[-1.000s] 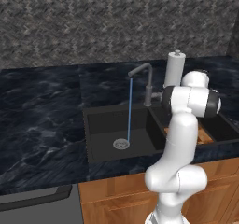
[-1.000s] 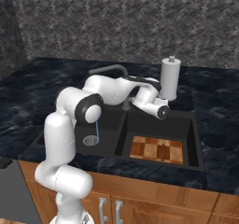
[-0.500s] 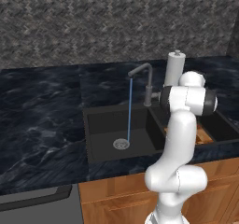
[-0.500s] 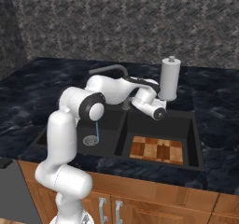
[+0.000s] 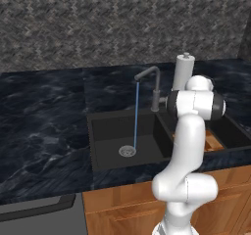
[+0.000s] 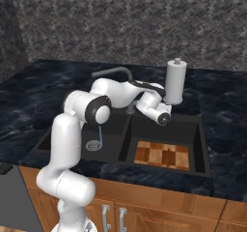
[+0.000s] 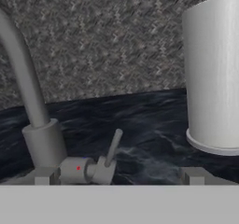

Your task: Turn on the sink faucet with hot water and rinse the cutting board for ten seconds, then turn off the faucet. Push the cutting board to reach the water if necessary.

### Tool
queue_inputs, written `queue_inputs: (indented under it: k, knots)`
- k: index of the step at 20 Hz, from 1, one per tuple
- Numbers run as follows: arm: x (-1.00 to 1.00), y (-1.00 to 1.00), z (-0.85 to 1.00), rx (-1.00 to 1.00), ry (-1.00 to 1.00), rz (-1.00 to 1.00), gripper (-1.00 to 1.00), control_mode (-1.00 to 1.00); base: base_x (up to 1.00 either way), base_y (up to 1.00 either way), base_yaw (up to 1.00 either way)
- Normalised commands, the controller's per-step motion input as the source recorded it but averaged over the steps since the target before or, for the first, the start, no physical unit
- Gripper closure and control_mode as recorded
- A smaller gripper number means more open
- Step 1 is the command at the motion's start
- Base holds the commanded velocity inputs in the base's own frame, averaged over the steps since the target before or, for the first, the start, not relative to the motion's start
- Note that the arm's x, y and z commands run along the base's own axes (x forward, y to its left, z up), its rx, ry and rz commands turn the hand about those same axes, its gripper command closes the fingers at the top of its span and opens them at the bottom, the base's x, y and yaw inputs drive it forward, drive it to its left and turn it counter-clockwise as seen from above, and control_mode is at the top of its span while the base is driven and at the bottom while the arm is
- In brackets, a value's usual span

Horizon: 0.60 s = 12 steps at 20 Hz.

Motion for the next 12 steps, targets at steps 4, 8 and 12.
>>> queue_inputs:
  k: [4, 8, 12]
  knots:
    - [0.12, 0.0, -0.08, 0.0, -0.01, 0.0, -1.0, -1.0, 0.0, 0.0, 0.0]
    - [0.1, 0.0, -0.08, 0.03, 0.0, -0.04, -1.0, -1.0, 0.0, 0.0, 0.0]
    - [0.07, 0.0, -0.04, 0.04, 0.0, -0.08, -1.0, -1.0, 0.0, 0.0, 0.0]
